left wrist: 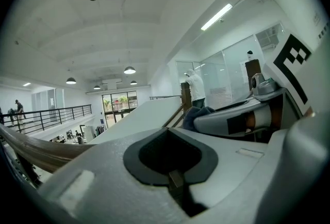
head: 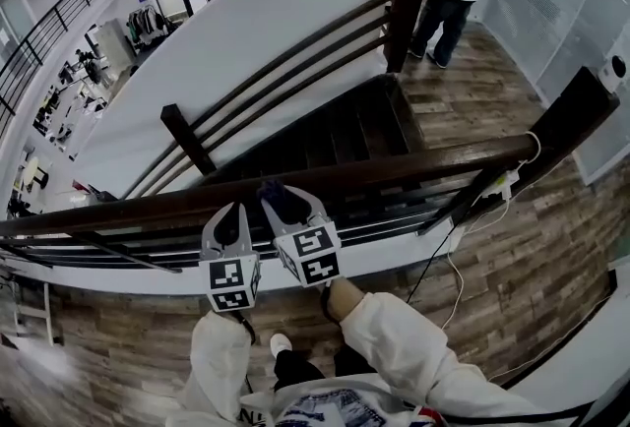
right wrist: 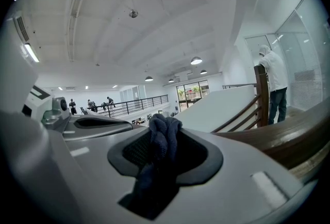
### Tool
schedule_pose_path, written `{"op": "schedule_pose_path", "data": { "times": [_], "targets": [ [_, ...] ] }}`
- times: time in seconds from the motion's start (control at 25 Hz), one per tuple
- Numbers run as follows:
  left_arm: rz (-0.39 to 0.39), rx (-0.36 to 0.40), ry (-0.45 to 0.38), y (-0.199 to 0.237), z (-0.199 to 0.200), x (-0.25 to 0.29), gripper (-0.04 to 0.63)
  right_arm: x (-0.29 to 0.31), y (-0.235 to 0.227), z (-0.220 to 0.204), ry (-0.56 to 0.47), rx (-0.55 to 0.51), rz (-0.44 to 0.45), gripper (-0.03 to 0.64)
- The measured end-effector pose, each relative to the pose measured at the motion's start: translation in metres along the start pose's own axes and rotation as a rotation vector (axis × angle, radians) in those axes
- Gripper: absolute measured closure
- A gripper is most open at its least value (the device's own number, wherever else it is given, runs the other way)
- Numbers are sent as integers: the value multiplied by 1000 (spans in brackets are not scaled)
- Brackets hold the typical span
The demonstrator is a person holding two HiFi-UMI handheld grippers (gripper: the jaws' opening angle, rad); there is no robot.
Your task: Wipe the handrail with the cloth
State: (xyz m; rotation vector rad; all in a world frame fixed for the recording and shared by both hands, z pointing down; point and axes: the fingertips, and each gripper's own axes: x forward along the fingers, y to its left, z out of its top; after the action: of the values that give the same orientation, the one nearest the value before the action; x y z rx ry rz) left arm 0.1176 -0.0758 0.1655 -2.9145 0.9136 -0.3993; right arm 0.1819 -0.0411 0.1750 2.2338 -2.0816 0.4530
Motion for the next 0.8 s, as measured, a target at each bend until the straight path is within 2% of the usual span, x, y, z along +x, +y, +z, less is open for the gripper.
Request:
{"op": "schedule_pose_path", "data": {
  "times": [0.16,0.32,0.56,0.8],
  "targets": [
    [-18,1,-9,-24,11,10,595,-15,-20,2,-2,30,-3,471],
    [-49,4,-18,-60,21,24,595,-34,-55,4,-10,15,-38,471],
    [-115,16,-36,-116,36,44,595,-64,-100,6,-17,49,-77,471],
    [-194,17,-58,-176,53,67,595,-97,-159,6,-23,40,-155,471]
  ]
}}
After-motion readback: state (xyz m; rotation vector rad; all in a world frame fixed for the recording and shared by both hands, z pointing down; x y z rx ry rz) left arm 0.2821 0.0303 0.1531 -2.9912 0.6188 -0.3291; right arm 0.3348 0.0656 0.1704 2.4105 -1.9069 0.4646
